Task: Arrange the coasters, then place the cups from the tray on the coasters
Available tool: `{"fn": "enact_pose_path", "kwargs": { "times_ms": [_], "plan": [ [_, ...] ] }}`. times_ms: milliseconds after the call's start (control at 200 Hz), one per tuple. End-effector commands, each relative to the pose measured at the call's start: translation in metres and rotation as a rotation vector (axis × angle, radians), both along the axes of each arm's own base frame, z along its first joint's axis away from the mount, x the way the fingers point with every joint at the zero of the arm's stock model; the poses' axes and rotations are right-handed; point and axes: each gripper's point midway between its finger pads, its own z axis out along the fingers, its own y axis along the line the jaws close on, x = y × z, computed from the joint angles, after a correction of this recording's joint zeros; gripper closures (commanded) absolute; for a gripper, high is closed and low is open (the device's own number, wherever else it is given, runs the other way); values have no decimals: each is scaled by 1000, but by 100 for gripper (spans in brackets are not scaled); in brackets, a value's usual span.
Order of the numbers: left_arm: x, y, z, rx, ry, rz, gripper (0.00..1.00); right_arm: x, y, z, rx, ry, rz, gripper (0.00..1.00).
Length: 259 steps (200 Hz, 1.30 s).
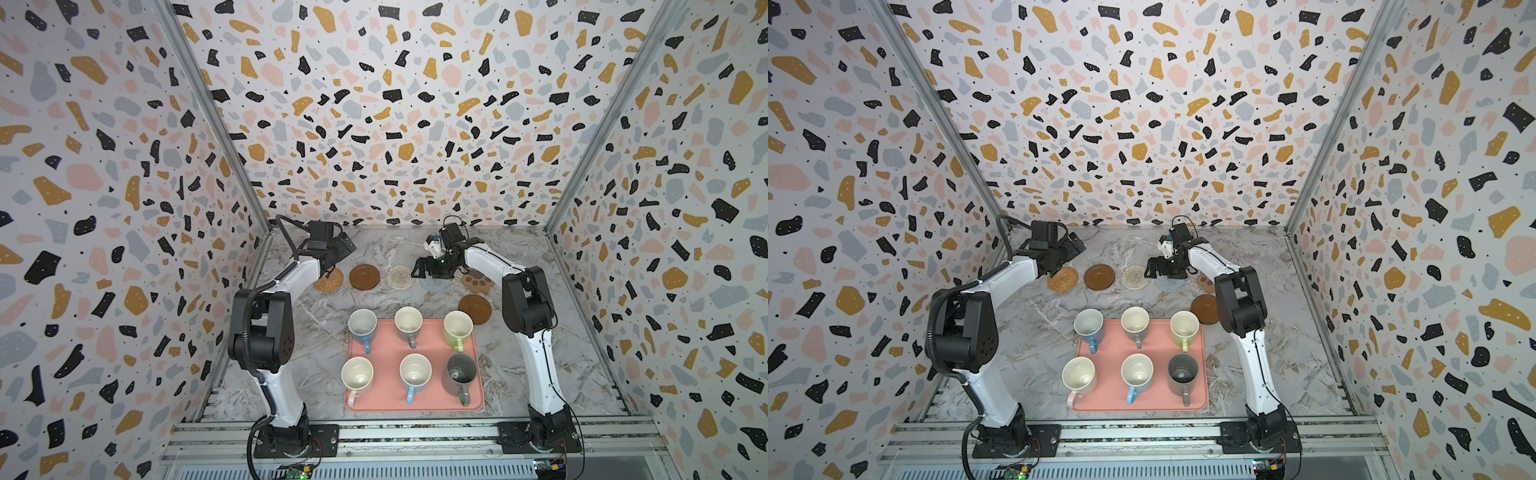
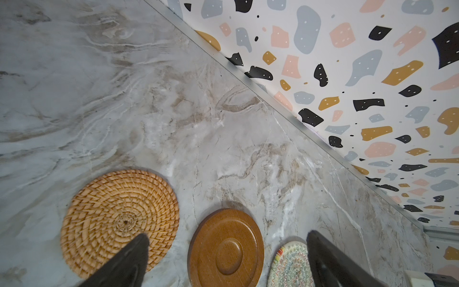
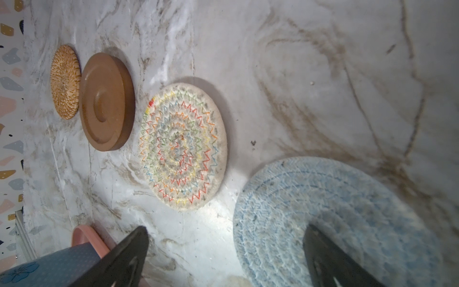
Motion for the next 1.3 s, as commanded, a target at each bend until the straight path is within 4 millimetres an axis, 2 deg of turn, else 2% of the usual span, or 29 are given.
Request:
{"fn": "enact_pose_path", "kwargs": {
  "times_ms": [0,240,776,1061,1292],
  "plan": [
    [2,4,16,18,-36,5,0,-1,-12,-13,-35,46,-31,1],
    [2,5,18,19,-38,5,0,2,-17,-11,-39,43,-43,1],
    [4,4,20,15,-46,1,0,1,-5,-2,-5,29,-14,1],
    [2,2,20,11,-47,-7,0,13,2,29,20,-23,-2,1],
    [0,2,21,12,-51,-11,0,16,2,67,45,-81,2,1]
  ]
}}
